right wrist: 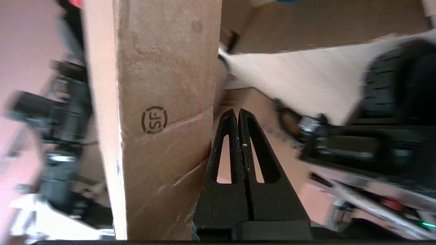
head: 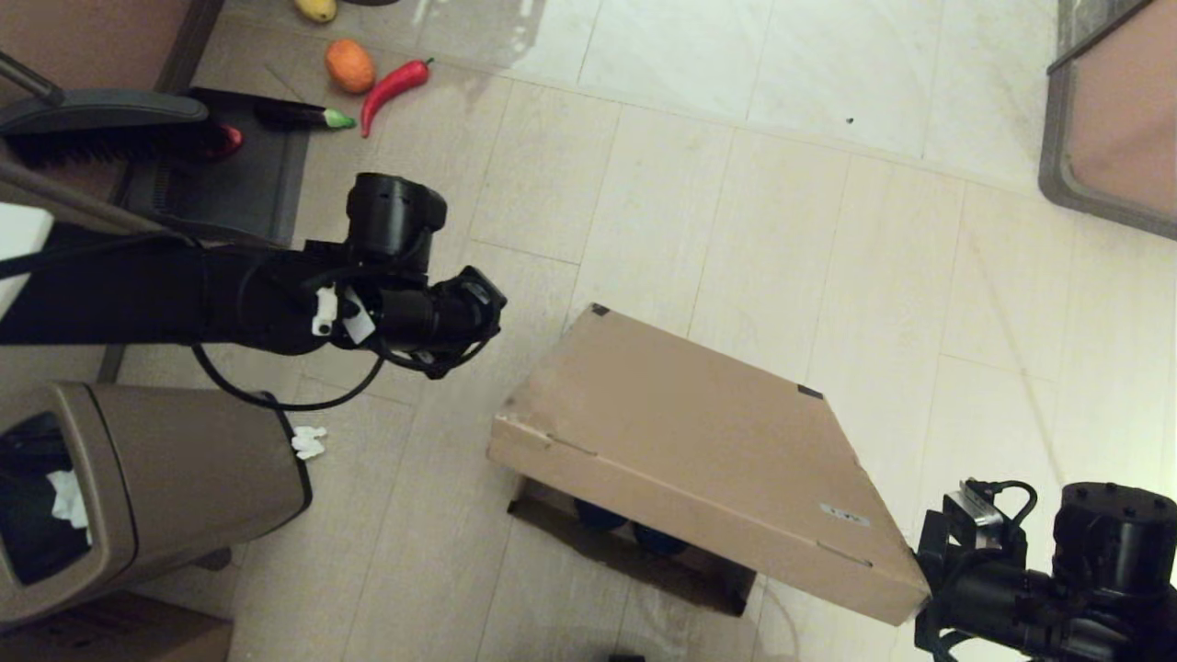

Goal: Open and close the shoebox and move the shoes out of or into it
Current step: Open the shoe box

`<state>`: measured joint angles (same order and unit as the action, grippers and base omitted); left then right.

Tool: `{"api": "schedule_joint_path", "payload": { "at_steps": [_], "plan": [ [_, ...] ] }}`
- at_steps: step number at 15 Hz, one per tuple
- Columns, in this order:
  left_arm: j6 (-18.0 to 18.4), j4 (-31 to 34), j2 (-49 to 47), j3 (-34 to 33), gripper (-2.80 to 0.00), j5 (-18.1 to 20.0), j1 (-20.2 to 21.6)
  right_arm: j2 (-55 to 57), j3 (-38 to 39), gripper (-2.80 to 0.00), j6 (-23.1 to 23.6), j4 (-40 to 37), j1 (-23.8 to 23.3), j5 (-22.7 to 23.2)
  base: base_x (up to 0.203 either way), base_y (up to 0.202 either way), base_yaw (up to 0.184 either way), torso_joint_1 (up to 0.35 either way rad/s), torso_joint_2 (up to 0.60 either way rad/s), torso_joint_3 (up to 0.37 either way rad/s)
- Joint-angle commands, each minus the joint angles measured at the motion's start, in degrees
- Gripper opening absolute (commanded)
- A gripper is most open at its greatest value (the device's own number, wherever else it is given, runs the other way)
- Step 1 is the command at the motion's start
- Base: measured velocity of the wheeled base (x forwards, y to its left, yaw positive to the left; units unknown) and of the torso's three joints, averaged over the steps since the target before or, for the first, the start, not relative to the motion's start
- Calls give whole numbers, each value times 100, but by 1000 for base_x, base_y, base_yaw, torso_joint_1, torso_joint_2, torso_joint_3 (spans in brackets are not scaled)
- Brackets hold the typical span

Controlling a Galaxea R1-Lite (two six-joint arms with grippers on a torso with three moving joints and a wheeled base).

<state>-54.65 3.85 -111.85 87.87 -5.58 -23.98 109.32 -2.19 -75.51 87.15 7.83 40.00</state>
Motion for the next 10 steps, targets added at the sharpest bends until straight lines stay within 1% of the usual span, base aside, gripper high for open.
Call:
{"api": "schedule_joint_path", "payload": {
  "at_steps": [1, 4, 6, 8, 10],
  "plan": [
    [-145, 28, 124, -115, -280, -4, 187, -263, -71, -280, -275, 51, -16, 25, 0, 0, 0, 0, 0, 0],
    [-177, 28, 234, -409, -280, -4, 210, -524, -247, -280, -924, 51, -132, 45, 0, 0, 0, 0, 0, 0],
    [-178, 30, 251, -536, -280, 5, 209, -716, -485, -280, -1484, 51, -371, 52, 0, 0, 0, 0, 0, 0],
    [-169, 46, 234, -593, -280, 12, 192, -822, -859, -280, -1972, 51, -640, 100, 0, 0, 0, 0, 0, 0],
    [-169, 46, 216, -640, -280, 5, 148, -838, -1453, -280, -2480, 51, -883, 198, 0, 0, 0, 0, 0, 0]
  ]
}}
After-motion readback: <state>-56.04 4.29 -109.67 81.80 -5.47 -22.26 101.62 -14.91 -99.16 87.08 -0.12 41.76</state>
